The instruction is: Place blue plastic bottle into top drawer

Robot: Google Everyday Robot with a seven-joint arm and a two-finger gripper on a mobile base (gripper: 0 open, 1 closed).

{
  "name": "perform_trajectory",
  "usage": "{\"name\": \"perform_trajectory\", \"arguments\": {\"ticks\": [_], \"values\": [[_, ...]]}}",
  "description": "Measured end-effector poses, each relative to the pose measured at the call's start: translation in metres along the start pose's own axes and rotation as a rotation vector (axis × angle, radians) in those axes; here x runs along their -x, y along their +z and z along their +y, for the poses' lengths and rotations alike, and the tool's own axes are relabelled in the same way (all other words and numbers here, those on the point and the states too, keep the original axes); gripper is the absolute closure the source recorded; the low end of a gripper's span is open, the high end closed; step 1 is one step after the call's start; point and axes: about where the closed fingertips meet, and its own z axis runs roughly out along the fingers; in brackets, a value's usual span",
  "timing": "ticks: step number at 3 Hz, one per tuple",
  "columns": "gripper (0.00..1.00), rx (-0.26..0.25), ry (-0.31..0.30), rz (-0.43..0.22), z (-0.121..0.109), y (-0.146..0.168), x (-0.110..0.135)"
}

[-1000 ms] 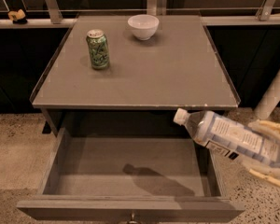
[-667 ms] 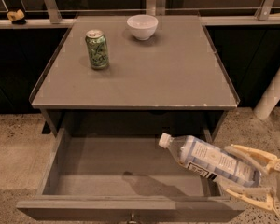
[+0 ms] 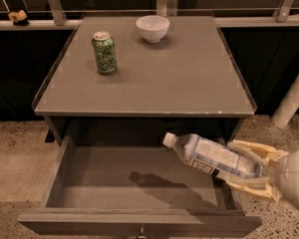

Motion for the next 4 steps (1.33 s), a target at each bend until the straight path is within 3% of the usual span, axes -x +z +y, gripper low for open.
{"name": "perform_trajectory", "arguments": {"ticks": [1,2,4], "values": [[1.00,0.098,-0.016,-0.061,-0.025,0.050,-0.005],[1.00,0.216,-0.004,-0.095,-0.024,0.096,-0.015],[1.00,0.249,0.005,-0.114,-0.022,0.115,-0.018]]}}
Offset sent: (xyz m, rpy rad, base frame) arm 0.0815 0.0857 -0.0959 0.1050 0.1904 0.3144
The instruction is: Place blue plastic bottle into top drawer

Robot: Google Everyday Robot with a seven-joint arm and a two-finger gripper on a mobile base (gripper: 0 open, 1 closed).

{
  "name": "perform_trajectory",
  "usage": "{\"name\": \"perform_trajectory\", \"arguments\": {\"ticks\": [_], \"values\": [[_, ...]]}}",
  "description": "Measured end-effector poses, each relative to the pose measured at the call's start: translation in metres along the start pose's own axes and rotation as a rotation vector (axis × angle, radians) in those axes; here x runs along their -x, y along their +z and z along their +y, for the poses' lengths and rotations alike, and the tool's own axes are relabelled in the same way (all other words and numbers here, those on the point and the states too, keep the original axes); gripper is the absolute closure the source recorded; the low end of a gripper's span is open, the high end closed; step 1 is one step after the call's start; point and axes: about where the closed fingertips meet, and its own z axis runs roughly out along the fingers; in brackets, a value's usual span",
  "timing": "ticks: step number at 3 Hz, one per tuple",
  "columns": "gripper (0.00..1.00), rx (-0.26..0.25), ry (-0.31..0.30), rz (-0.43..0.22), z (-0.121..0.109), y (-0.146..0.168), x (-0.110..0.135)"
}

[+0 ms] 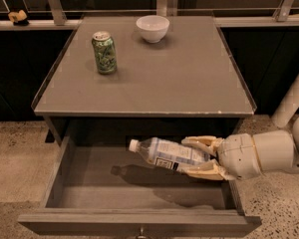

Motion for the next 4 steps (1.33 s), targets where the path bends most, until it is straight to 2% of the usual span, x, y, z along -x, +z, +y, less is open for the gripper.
{"name": "perform_trajectory", "arguments": {"ticks": [1,2,3,4], "values": [[1.00,0.025,0.073,-0.029,0.005,0.031,-0.030],[1.00,0.029,0.159,-0.007,0.015,0.053,-0.064],[1.00,0.027,0.163,-0.006,0.015,0.054,-0.066],[1.00,0.023,0.165,0.052,0.015,0.054,-0.064]]}}
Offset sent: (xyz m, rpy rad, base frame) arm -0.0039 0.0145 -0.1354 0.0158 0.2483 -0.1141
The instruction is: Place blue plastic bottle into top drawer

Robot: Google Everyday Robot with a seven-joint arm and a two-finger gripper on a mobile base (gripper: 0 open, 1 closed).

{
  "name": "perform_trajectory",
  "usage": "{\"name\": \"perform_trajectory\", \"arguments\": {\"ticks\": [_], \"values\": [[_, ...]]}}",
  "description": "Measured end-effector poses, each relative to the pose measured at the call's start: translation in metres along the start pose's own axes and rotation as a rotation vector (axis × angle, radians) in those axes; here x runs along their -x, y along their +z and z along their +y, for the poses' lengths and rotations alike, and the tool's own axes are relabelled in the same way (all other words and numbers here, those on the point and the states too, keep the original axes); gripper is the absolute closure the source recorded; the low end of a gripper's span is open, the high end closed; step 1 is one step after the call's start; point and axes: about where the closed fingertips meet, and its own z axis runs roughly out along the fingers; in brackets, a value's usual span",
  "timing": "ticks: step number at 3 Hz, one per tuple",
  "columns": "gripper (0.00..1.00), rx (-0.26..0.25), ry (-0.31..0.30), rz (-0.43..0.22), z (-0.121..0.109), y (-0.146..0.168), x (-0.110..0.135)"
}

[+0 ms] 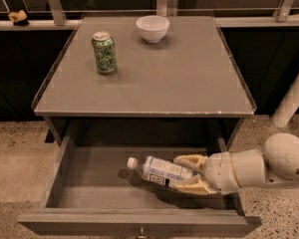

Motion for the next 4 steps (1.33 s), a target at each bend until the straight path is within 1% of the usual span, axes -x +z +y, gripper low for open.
{"name": "perform_trajectory", "arguments": {"ticks": [1,2,3,4], "values": [[1.00,-0.032,0.014,0.169,-0.004,-0.004,0.002],[1.00,-0.077,-0.004,0.403,-0.008,-0.012,0.005],[1.00,-0.102,0.025,0.438,-0.011,-0.014,0.013],[1.00,-0.101,0.029,0.435,-0.010,-0.014,0.012]]}}
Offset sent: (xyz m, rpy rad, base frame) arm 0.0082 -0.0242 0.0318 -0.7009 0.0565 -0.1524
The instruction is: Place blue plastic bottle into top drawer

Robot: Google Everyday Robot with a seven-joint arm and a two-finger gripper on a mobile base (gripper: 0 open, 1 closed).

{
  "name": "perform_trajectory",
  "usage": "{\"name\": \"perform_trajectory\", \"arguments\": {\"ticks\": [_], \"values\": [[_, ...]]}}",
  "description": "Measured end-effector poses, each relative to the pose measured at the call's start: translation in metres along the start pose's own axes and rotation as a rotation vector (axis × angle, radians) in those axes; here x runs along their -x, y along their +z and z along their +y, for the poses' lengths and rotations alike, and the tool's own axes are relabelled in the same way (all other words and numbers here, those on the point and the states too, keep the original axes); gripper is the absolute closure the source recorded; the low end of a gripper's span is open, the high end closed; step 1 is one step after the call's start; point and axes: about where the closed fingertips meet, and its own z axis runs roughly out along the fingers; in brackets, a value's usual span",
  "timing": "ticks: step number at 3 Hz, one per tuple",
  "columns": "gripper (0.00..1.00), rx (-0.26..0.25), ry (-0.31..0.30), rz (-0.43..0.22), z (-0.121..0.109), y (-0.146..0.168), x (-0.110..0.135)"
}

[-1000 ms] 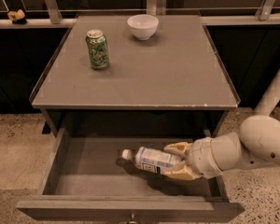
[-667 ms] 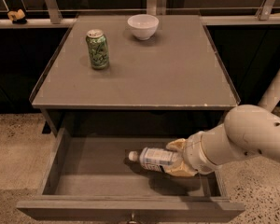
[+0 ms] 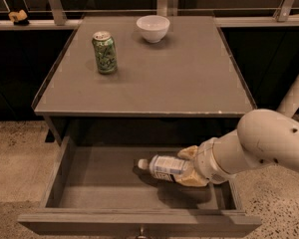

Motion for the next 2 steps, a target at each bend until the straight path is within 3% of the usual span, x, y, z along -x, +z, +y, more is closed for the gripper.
{"name": "perform_trajectory", "arguments": {"ticks": [2], "values": [[1.00,0.015,0.044,0.043,-0.013,0.039,-0.018]]}}
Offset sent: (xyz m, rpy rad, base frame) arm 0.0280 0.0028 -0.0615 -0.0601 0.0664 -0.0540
